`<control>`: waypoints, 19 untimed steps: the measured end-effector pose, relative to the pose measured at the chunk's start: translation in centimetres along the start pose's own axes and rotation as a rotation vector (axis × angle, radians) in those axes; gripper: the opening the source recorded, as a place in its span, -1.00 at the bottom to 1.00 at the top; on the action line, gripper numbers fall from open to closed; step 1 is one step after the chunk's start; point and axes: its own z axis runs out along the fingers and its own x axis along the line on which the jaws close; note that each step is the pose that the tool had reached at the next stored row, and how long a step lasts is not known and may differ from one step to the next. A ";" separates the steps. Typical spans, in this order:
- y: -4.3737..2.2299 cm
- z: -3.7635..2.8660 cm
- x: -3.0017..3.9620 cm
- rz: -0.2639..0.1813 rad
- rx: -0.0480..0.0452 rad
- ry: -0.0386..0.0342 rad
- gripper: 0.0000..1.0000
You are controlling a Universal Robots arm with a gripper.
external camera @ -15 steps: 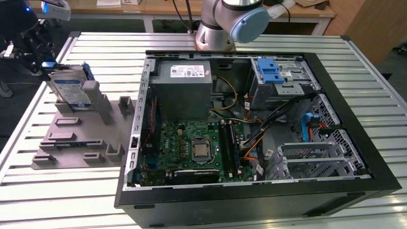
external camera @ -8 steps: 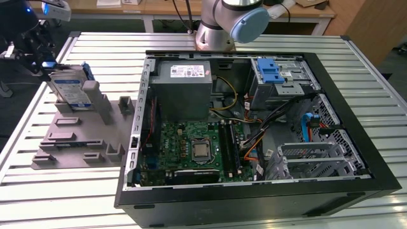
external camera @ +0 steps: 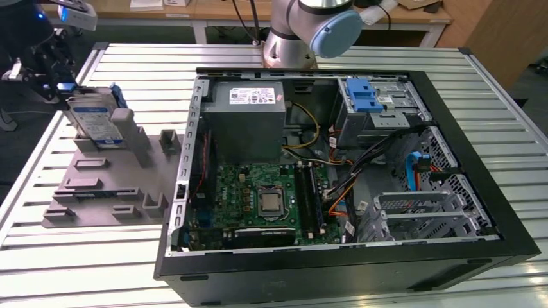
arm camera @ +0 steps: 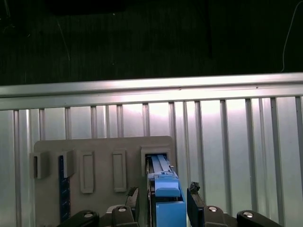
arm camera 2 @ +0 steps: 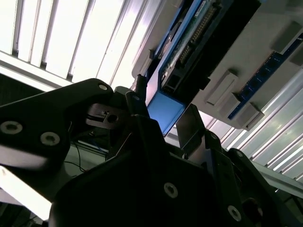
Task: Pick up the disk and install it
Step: 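Pick up the disk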
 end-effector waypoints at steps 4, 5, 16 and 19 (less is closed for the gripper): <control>0.00 0.23 -0.03 0.000 0.0002 -0.0002 0.04; 0.00 0.30 -0.03 0.000 0.0001 -0.0001 0.04; 0.00 0.49 -0.02 0.000 -0.0001 0.0000 -0.15; -0.01 0.50 -0.03 0.000 0.0000 -0.0001 -0.26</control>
